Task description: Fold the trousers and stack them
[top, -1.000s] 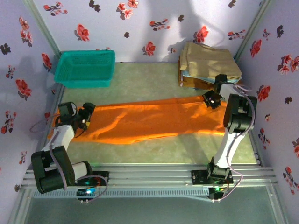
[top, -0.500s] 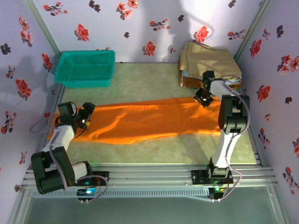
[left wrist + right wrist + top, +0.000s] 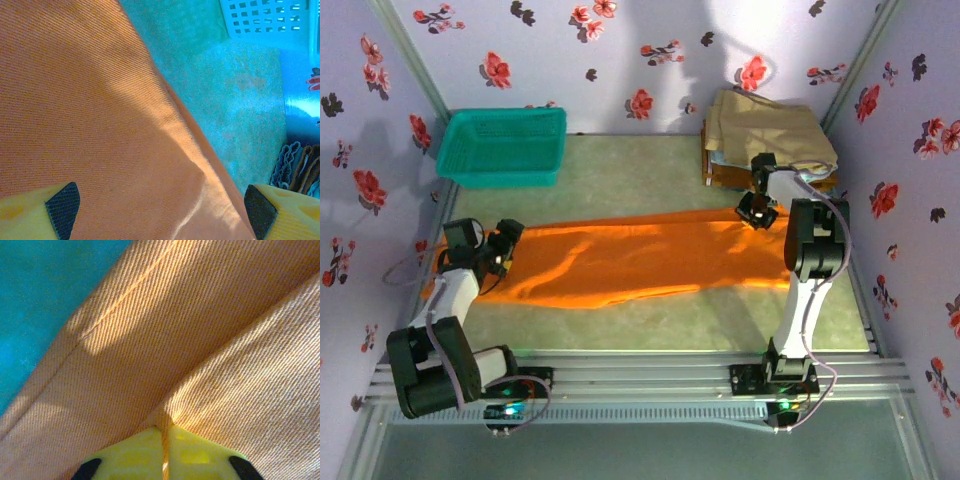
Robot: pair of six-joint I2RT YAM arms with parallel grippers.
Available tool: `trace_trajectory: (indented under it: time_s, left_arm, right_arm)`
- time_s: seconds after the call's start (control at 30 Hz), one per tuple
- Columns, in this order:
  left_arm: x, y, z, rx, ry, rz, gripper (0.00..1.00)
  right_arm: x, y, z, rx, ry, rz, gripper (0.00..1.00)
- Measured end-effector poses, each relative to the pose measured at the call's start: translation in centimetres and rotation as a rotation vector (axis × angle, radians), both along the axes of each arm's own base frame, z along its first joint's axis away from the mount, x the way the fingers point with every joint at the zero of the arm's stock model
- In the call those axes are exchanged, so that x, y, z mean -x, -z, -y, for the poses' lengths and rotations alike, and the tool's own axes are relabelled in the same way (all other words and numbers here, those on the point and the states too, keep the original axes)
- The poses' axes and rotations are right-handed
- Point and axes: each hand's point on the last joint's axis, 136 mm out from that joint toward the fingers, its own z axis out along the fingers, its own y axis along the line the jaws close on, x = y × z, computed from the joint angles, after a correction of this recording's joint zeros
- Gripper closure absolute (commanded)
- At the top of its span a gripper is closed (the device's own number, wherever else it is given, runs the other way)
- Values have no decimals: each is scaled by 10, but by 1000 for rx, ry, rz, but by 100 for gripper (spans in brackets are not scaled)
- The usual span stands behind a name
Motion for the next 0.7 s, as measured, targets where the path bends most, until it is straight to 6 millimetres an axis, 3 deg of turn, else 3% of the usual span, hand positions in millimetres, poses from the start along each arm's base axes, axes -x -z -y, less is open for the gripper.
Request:
trace_trajectory:
  time_s: [0.33,0.57,0.7]
  left_arm:
    - [0,0,0,0,-1,-1,12]
    - [1,-4,0,-3,0,10,12]
    - [1,-5,0,-3,0,11,12]
  right_arm:
    - [2,-11,0,5,-6,12,100]
    - [5,-60,-6,32,-35,97,100]
    - [1,-77,-8,50,-55,122,100]
